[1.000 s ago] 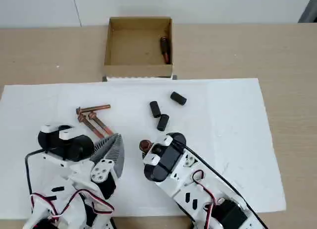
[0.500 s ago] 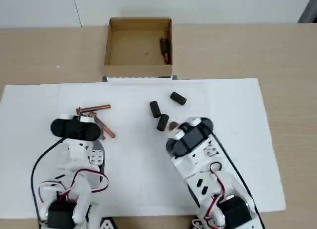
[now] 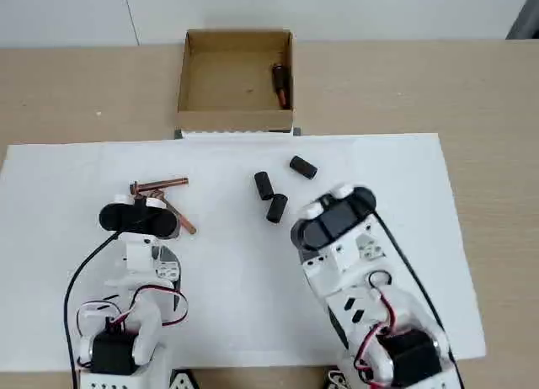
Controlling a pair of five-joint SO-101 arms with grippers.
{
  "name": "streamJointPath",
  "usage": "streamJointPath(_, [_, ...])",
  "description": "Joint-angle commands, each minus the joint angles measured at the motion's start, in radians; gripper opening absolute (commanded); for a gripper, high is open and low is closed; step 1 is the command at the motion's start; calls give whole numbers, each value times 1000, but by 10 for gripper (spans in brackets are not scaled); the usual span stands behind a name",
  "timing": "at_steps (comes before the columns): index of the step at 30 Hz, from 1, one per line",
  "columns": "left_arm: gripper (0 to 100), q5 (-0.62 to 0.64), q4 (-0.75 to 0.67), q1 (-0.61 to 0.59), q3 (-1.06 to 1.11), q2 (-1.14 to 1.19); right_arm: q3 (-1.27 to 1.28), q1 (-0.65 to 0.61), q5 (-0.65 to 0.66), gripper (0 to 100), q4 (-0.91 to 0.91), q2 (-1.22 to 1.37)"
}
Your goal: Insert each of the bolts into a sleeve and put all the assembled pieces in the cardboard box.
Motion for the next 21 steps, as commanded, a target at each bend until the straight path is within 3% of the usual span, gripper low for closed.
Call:
streamJointPath(1, [6, -6, -26, -5, 12, -6, -210, 28, -2, 2, -61, 236])
streamJointPath(15, [6, -5, -28, -5, 28, -6, -755, 76, 8, 2, -361, 1067])
streamJointPath(21, [6, -3, -28, -5, 28, -6, -997, 76, 133, 2, -464, 1377])
